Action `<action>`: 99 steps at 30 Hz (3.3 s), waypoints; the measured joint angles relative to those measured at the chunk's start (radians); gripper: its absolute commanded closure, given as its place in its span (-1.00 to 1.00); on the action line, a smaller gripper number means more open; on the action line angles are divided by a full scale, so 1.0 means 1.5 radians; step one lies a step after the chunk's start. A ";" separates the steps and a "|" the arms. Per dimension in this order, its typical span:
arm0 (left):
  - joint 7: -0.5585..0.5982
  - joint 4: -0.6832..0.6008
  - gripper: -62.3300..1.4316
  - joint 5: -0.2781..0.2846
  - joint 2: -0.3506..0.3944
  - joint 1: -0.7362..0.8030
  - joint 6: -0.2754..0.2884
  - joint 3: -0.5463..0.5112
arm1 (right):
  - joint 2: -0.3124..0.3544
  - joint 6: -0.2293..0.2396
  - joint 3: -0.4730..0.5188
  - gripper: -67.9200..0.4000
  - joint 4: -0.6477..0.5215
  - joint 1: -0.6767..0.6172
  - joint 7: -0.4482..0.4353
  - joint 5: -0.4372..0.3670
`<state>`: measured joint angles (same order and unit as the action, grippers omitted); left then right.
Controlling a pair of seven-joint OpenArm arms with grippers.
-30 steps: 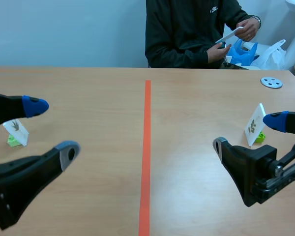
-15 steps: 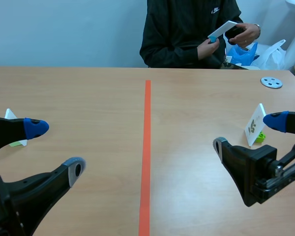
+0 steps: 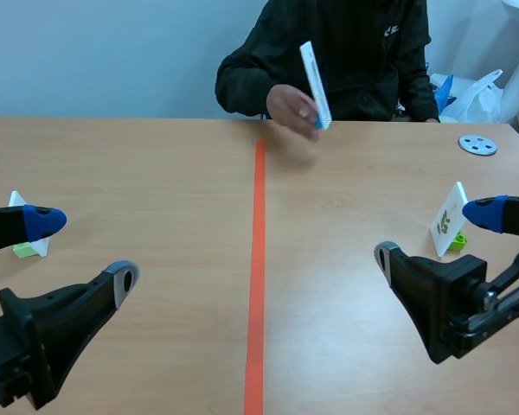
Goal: Sort the leaf by its shape. The table is split by an orange tape line. A compound leaf with several leaflets goes to the left side, a simple leaf with one blade goes to the right side. Return to the home posture when a red brick is placed on the table.
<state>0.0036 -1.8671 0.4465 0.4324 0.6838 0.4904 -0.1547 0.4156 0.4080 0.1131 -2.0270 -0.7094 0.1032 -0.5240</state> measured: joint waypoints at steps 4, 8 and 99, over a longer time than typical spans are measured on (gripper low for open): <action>0.000 0.000 -1.00 0.000 0.000 0.000 0.000 0.000 | 0.000 0.000 0.000 -1.00 0.000 0.000 0.000 0.000; 0.000 0.000 -1.00 0.000 0.000 0.000 0.000 0.000 | 0.000 0.000 0.000 -1.00 0.000 0.000 0.000 0.000; 0.236 0.577 -1.00 -0.356 -0.036 -0.477 0.006 0.430 | 0.000 0.000 0.000 -1.00 0.000 0.000 0.000 0.000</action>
<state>0.3580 -1.0019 -0.0872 0.3786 -0.0315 0.4999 0.4904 0.4160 0.4080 0.1131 -2.0270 -0.7094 0.1032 -0.5240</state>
